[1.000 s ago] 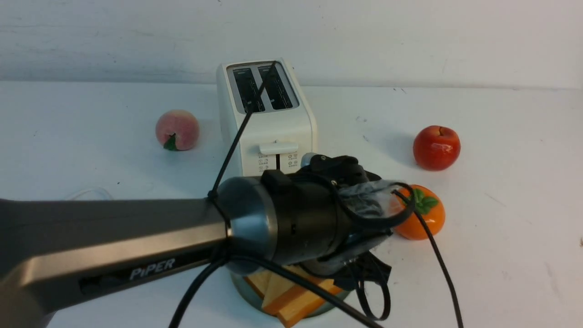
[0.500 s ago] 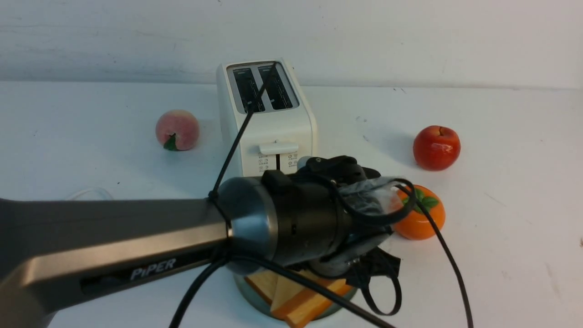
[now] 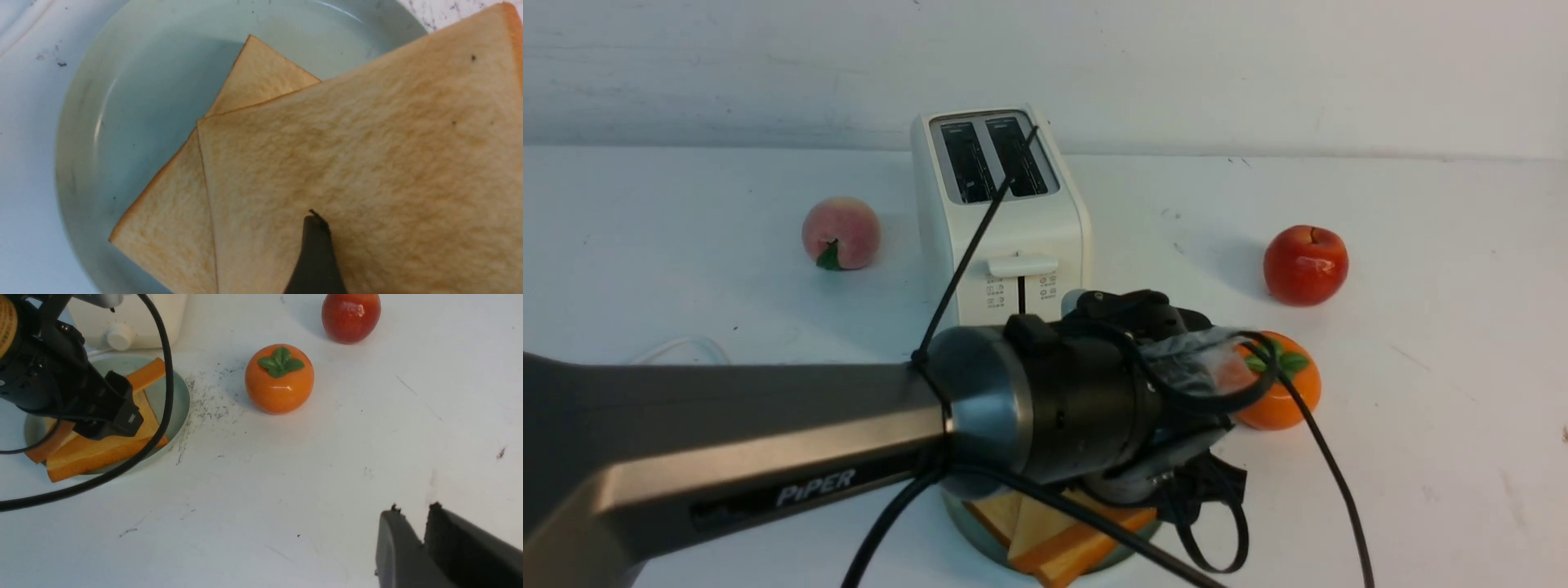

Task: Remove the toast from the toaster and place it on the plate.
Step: Use the left arm to put a slice of bread into the empty plate

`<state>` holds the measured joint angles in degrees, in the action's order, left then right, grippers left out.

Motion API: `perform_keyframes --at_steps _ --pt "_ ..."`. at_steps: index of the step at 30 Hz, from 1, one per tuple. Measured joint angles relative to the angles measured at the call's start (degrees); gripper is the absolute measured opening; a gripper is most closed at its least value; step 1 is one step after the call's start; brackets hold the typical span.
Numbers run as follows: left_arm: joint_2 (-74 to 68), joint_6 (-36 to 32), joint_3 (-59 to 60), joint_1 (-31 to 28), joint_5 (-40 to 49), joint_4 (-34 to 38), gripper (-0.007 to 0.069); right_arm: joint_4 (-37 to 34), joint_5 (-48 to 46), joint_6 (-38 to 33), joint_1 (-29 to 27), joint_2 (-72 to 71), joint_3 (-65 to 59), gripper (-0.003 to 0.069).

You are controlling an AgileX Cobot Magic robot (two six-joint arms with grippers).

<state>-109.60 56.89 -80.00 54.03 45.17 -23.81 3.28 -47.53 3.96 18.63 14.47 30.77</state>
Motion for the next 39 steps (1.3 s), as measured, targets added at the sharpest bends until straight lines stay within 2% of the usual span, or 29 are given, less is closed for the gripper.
perform_keyframes --at_steps 1,6,17,33,39 --pt "0.0 0.1 0.0 0.0 0.1 0.1 0.0569 0.0 0.0 0.0 0.0 0.0 0.0 0.0117" --pt "0.0 0.1 0.0 0.0 1.6 -0.2 0.0617 0.0 0.1 0.0 0.0 0.0 0.0 0.0119" --pt "-0.6 0.1 -6.6 0.0 9.5 1.9 0.0608 0.0 0.2 0.0 0.0 0.0 0.0 0.0118" --pt "-1.9 -0.1 -9.9 0.0 14.6 2.4 0.0592 -0.1 0.3 0.0 0.0 0.0 0.0 0.0117" --pt "-1.9 -1.0 -14.0 0.0 19.9 -0.9 0.0592 -0.7 0.3 0.0 0.0 0.0 0.0 0.0117"
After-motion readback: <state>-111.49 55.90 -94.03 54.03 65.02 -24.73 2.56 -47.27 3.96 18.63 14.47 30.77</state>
